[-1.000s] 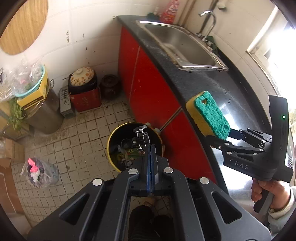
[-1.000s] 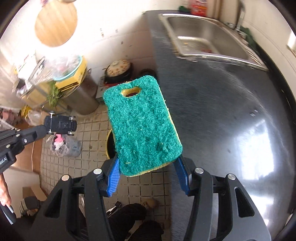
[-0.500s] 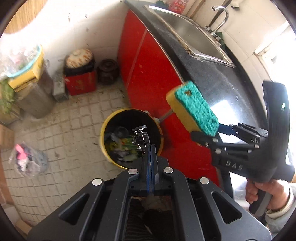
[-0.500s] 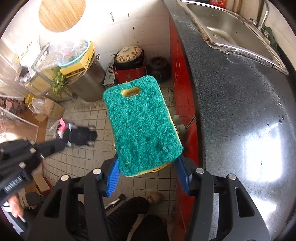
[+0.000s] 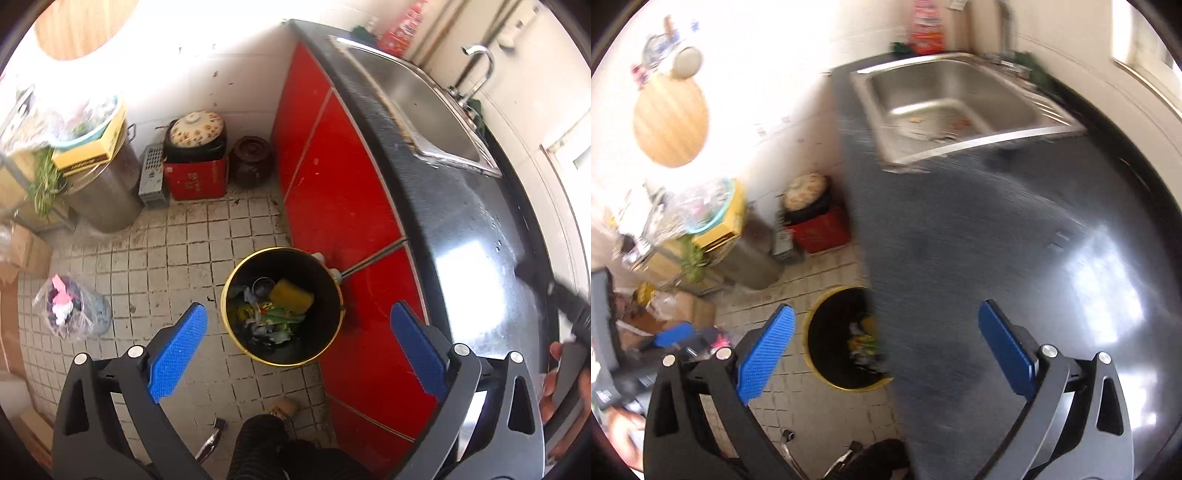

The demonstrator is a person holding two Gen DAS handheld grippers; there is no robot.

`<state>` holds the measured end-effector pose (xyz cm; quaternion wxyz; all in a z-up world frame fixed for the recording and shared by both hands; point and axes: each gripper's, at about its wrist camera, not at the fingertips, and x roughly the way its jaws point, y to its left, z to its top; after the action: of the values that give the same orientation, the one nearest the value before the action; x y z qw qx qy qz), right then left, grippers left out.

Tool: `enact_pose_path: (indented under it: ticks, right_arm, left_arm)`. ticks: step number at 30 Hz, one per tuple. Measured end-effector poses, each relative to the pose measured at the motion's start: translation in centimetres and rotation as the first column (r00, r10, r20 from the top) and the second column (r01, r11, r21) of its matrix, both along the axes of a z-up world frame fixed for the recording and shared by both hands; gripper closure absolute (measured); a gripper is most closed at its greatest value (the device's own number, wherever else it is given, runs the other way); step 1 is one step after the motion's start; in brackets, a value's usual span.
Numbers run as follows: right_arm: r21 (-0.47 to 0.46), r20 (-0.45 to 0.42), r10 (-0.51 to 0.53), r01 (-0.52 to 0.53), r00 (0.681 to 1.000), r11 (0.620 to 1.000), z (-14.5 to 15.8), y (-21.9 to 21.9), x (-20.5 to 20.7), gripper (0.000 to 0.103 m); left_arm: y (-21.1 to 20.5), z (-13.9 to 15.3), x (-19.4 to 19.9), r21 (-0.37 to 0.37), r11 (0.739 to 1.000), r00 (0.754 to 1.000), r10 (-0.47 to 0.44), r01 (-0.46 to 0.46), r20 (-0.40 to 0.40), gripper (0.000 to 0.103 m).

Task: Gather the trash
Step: 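Swing both open tools back to the countertop toward the blister pack and duster, then close the right tool on the white fluffy duster and lift it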

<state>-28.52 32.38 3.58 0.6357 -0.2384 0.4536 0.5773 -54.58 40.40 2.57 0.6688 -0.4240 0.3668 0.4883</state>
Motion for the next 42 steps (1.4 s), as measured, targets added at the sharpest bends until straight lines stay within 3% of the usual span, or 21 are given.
enact_pose_path:
  ticks: [5, 10, 13, 16, 17, 20, 24, 28, 30, 33, 35, 42]
  right_arm:
    - [-0.065, 0.046, -0.244, 0.247, 0.969, 0.967, -1.5, -9.6, 10.7, 0.007]
    - [-0.084, 0.170, -0.467, 0.485, 0.868, 0.870, -2.0, -23.7, 20.2, 0.007]
    - [-0.097, 0.175, -0.600, 0.620, 0.781, 0.779, -2.4, -32.6, 23.8, 0.007]
    - [-0.135, 0.182, -0.700, 0.723, 0.691, 0.678, -3.2, -40.7, 26.3, 0.007]
    - [-0.156, 0.188, -0.734, 0.758, 0.652, 0.634, -3.6, -43.8, 27.0, 0.007]
    - [-0.199, 0.170, -0.801, 0.817, 0.573, 0.542, -4.8, -50.3, 27.6, 0.007]
    - [-0.286, 0.106, -0.851, 0.835, 0.515, 0.470, -7.2, -56.5, 27.3, 0.007]
    - [-0.337, 0.084, -0.870, 0.835, 0.486, 0.434, -9.1, -59.8, 26.3, 0.007]
    - [-0.355, 0.065, -0.873, 0.829, 0.483, 0.432, -9.9, -60.7, 26.1, 0.007]
    - [-0.365, 0.074, -0.860, 0.816, 0.505, 0.448, -11.0, -60.2, 26.5, 0.005]
    - [-0.356, 0.097, -0.837, 0.805, 0.538, 0.476, -11.1, -59.3, 27.0, 0.005]
    - [-0.327, 0.107, -0.793, 0.775, 0.599, 0.541, -11.6, -55.5, 30.6, 0.005]
  left_arm:
    - [0.1, 2.4, 8.7, 0.068, 0.982, 0.984, -0.175, 0.177, -0.028, 0.007]
    - [-2.3, 3.2, 20.1, 0.065, 0.919, 0.922, -0.387, 0.388, -0.024, 0.007]
    - [-6.0, 3.4, 27.8, 0.050, 0.845, 0.846, -0.532, 0.533, -0.021, 0.007]
    - [-10.6, 3.2, 34.1, 0.039, 0.742, 0.743, -0.668, 0.669, -0.042, 0.007]
    - [-12.5, 3.0, 36.6, 0.036, 0.694, 0.695, -0.717, 0.719, -0.056, 0.007]
    - [-17.0, 2.0, 41.4, 0.004, 0.592, 0.592, -0.805, 0.806, -0.050, 0.007]
    - [-22.4, 0.4, 46.3, -0.046, 0.506, 0.505, -0.863, 0.862, -0.022, 0.007]
    - [-26.7, -0.9, 49.2, -0.056, 0.422, 0.417, -0.906, 0.905, -0.076, 0.007]
    - [-27.4, -1.1, 50.0, -0.065, 0.406, 0.400, -0.912, 0.912, -0.088, 0.007]
    - [-27.7, -1.5, 51.1, -0.077, 0.400, 0.391, -0.915, 0.913, -0.102, 0.007]
    - [-28.0, -1.8, 51.6, -0.080, 0.402, 0.392, -0.913, 0.912, -0.116, 0.007]
    - [-26.5, -3.7, 51.7, -0.130, 0.425, 0.401, -0.899, 0.896, -0.176, 0.007]
